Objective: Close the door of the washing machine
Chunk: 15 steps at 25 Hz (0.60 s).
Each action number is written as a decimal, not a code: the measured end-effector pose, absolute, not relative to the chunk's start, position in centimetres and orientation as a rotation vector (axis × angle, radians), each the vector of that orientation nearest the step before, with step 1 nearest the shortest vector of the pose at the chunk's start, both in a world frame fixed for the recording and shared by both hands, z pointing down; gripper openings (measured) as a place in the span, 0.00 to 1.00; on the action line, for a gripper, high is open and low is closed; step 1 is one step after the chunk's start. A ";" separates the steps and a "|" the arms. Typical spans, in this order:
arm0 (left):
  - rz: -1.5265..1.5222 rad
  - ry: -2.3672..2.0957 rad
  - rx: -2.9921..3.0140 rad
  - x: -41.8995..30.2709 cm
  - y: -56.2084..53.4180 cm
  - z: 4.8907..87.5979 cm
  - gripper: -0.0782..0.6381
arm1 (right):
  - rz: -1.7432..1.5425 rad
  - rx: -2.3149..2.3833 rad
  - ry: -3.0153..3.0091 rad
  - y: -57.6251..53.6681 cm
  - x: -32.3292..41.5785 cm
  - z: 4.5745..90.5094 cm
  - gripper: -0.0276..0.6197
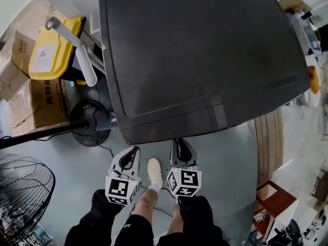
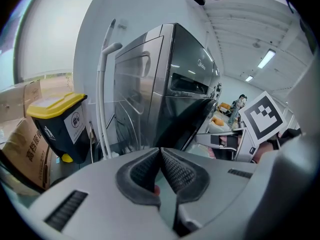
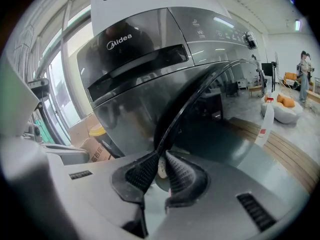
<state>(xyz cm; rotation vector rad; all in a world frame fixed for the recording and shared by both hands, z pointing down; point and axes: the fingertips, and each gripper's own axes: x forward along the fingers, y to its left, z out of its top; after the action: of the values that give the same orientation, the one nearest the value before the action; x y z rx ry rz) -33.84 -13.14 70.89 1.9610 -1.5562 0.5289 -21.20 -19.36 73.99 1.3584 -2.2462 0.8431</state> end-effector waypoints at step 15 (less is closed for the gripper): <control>0.466 -1.675 2.071 -29.4 -12.9 56.5 0.15 | 0.608 1.329 -2.382 -18.1 -15.8 59.0 0.14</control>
<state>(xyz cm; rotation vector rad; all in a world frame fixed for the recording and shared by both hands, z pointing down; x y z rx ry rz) -29.39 -12.94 56.52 2.0706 -1.6750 0.4662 -15.83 -18.14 58.96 1.3293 -2.3821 0.6076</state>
